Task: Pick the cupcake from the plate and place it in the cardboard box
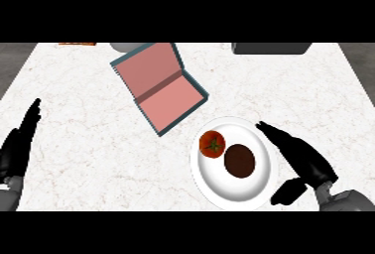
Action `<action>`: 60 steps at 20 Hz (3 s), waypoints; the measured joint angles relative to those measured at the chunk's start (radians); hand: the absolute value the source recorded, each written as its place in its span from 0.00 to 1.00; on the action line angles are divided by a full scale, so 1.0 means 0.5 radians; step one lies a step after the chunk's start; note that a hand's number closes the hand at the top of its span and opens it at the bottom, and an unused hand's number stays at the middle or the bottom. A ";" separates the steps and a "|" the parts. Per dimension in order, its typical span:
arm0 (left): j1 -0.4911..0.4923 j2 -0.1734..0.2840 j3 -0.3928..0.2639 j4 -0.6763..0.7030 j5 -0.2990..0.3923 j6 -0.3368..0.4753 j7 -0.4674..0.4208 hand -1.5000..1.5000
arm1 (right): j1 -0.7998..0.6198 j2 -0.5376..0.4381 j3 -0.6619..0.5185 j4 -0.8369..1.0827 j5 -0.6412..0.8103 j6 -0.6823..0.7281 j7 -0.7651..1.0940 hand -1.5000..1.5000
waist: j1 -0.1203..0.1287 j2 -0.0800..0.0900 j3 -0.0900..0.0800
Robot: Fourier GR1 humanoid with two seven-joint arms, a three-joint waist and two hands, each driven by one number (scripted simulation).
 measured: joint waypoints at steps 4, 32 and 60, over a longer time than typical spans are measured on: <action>-0.010 -0.021 0.064 0.012 -0.032 -0.053 0.003 0.50 | -0.112 0.117 0.020 0.076 0.108 0.105 0.146 0.00 | -0.003 0.000 0.001; -0.015 -0.283 0.426 -0.072 -0.401 -0.328 0.084 0.50 | -0.037 0.634 -0.024 -0.015 0.560 0.448 0.197 0.00 | -0.011 -0.001 0.001; 0.012 -0.427 0.529 -0.136 -0.561 -0.404 0.084 0.50 | -0.453 0.629 -0.352 0.619 1.189 -0.212 0.047 1.00 | -0.008 -0.004 0.001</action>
